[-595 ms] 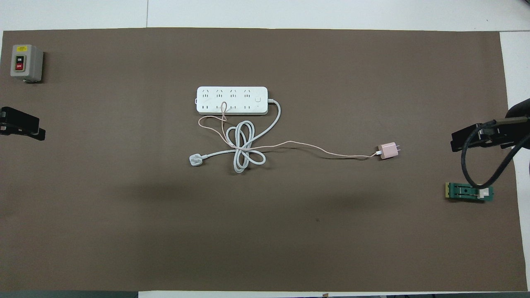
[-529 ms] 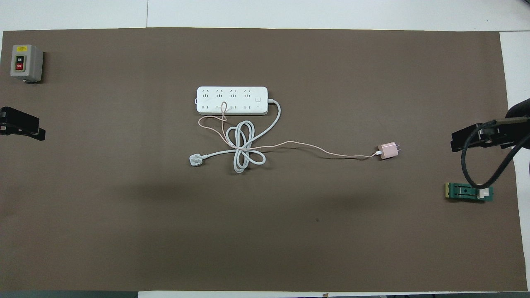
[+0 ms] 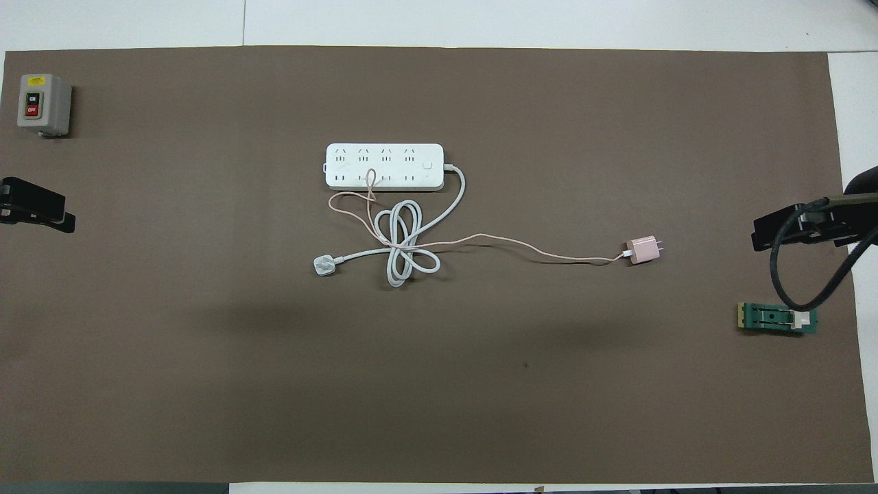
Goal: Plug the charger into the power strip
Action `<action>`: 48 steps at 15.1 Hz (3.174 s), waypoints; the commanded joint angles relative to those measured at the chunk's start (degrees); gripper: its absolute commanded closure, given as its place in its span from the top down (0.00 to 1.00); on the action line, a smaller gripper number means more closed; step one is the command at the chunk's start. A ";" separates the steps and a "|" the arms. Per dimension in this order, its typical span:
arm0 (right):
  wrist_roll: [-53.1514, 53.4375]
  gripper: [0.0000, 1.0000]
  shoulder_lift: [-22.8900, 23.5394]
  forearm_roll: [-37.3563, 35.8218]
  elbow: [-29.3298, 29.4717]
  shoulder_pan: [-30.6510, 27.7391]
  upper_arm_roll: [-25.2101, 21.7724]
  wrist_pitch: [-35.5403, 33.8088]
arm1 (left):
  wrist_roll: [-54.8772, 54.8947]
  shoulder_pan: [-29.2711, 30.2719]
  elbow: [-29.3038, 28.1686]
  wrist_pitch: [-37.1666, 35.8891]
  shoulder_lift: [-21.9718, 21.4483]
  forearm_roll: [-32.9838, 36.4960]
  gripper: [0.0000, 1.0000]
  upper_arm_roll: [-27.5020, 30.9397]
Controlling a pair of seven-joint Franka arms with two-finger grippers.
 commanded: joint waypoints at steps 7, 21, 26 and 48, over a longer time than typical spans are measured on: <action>13.98 1.00 -0.33 5.86 -4.18 -3.90 0.07 1.63 | 0.34 0.29 -0.50 -0.01 -0.36 0.04 1.00 -0.20; 47.40 1.00 26.11 32.95 -8.23 -16.30 -0.11 11.73 | 0.34 0.29 -0.50 -0.01 -0.36 0.04 1.00 -0.20; 49.80 1.00 28.41 36.57 -12.78 -15.34 -0.11 13.93 | 0.25 -0.06 -1.03 0.42 -0.45 0.04 1.00 -0.29; 38.90 0.95 27.62 45.78 -21.68 -14.54 -0.11 22.10 | 6.66 4.69 -3.66 7.89 8.25 -30.53 1.00 -0.37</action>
